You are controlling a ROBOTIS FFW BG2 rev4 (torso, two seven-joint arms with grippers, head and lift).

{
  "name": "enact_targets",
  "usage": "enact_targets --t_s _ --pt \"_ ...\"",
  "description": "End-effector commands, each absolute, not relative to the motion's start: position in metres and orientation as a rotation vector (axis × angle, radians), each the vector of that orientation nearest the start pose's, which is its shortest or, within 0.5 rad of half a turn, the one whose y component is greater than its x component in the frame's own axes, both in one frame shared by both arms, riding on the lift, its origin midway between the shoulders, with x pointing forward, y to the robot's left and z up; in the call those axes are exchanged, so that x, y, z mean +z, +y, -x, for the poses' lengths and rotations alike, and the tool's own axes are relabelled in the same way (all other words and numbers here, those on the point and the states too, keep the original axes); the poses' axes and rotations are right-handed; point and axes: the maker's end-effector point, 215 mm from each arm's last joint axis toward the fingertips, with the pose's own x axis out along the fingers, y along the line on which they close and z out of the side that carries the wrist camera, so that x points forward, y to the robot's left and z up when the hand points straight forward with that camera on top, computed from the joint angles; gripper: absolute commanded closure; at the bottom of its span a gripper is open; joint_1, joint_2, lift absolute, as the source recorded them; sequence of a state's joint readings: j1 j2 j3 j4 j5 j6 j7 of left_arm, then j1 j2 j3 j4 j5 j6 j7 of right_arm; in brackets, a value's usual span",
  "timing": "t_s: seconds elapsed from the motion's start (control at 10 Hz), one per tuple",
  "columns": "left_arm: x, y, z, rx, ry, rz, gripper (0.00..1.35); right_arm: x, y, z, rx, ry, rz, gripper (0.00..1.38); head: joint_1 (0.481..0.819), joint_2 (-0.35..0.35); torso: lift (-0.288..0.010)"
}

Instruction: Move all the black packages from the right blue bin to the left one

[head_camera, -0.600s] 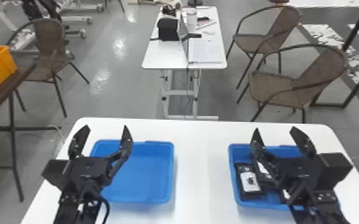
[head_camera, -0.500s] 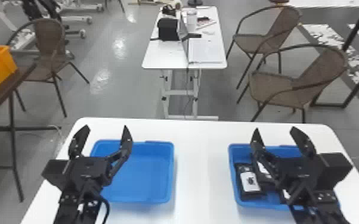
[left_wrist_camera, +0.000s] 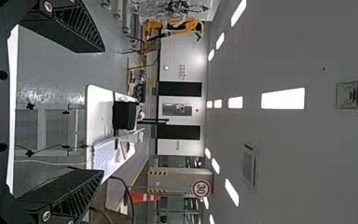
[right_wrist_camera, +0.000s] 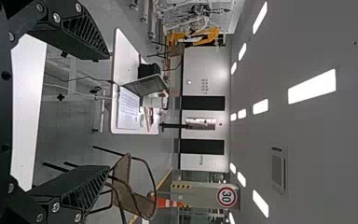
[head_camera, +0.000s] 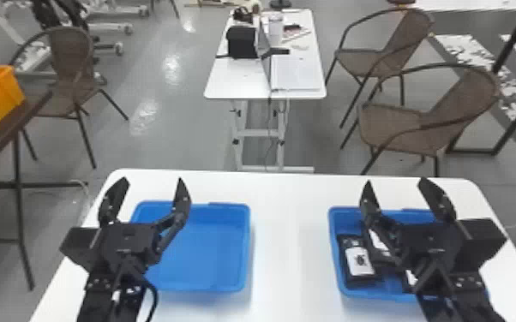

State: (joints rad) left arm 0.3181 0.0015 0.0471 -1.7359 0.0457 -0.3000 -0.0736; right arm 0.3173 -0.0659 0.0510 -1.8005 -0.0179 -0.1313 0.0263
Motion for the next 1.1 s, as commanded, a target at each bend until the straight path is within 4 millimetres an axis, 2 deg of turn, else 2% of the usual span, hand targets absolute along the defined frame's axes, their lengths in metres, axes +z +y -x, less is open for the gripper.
enact_targets --t_s 0.0,0.2,0.3,0.4,0.5,0.6,0.7,0.8,1.0 --pt "-0.331 0.241 -0.490 -0.021 -0.152 0.025 0.10 -0.350 -0.209 -0.492 0.066 -0.059 0.019 0.19 0.695 0.043 0.000" --pt "-0.319 0.248 -0.489 -0.019 -0.185 0.039 0.10 -0.332 -0.205 -0.493 0.051 -0.101 0.017 0.19 0.695 0.036 0.000" --pt "-0.320 0.245 -0.498 -0.038 -0.176 0.034 0.10 -0.339 -0.209 -0.488 0.035 -0.106 -0.014 0.18 0.695 0.042 0.000" --pt "-0.313 0.244 -0.494 -0.031 -0.202 0.022 0.10 -0.349 -0.210 -0.489 0.037 -0.087 0.006 0.18 0.695 0.045 0.000" --pt "-0.327 0.246 -0.488 -0.012 -0.168 0.057 0.10 -0.379 -0.223 -0.491 0.007 -0.009 -0.014 0.19 0.695 0.041 0.000" --pt "-0.327 0.239 -0.490 -0.029 -0.168 0.061 0.10 -0.398 -0.253 -0.493 -0.045 0.056 -0.012 0.19 0.695 0.034 0.000" --pt "-0.327 0.235 -0.490 -0.046 -0.165 0.052 0.10 -0.412 -0.278 -0.496 -0.086 0.110 0.006 0.19 0.695 0.009 0.000" --pt "-0.330 0.236 -0.489 -0.046 -0.159 0.056 0.10 -0.423 -0.295 -0.501 -0.102 0.146 0.027 0.19 0.695 -0.011 0.000" --pt "-0.331 0.240 -0.488 -0.031 -0.156 0.061 0.10 -0.455 -0.311 -0.510 -0.104 0.231 0.028 0.19 0.695 -0.065 0.000"
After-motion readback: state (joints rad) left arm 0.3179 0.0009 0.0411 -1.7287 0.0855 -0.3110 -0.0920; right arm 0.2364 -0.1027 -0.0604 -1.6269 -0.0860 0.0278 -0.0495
